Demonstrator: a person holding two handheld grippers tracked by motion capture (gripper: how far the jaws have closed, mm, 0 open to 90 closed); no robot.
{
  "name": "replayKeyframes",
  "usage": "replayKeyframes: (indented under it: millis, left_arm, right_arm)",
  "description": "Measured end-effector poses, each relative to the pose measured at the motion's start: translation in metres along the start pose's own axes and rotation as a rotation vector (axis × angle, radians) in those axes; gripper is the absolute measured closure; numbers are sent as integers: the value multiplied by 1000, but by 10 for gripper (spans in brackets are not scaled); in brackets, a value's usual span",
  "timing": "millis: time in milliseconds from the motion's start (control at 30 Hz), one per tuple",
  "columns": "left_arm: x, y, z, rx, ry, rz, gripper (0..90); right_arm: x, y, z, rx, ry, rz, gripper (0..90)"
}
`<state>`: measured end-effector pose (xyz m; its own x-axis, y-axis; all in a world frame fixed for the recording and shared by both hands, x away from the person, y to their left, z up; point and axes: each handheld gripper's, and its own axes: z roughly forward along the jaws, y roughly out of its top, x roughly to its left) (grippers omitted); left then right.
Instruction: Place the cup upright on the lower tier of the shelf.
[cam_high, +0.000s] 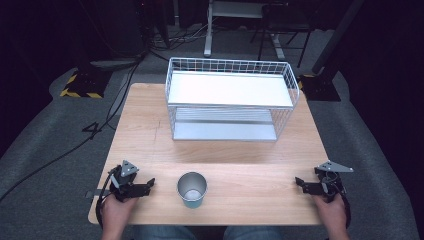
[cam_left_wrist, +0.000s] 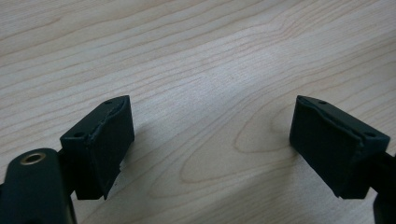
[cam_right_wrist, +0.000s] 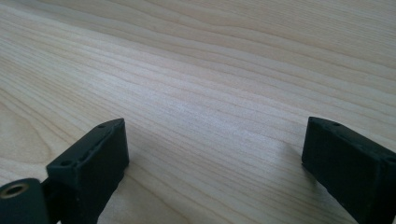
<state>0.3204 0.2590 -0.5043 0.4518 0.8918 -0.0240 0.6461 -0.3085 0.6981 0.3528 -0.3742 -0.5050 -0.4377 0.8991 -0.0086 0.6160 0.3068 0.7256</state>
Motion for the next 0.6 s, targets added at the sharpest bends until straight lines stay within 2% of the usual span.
replayKeyframes:
  millis: [100,167,300,400,433,500,600]
  left_arm:
    - [1,-1,-2,-23,2,1,130]
    - [0,-2,-9,-71,-27,-13,115]
    - [-7,-3,-19,-144,-55,-4,66]
    - [-15,-5,-23,-189,-69,21,55]
    - [-15,-5,-23,-189,-69,21,49]
    - [-21,-7,-24,-202,-83,49,42]
    - [-28,-6,-27,-240,-126,78,37]
  right_arm:
    - [0,0,0,0,0,0,76]
    - [0,0,0,0,0,0,77]
    - [0,1,1,1,-3,6,78]
    - [0,1,1,1,-3,6,78]
    - [0,1,1,1,-3,6,78]
    - [0,1,1,2,-4,9,78]
    - [0,1,1,0,-5,9,78]
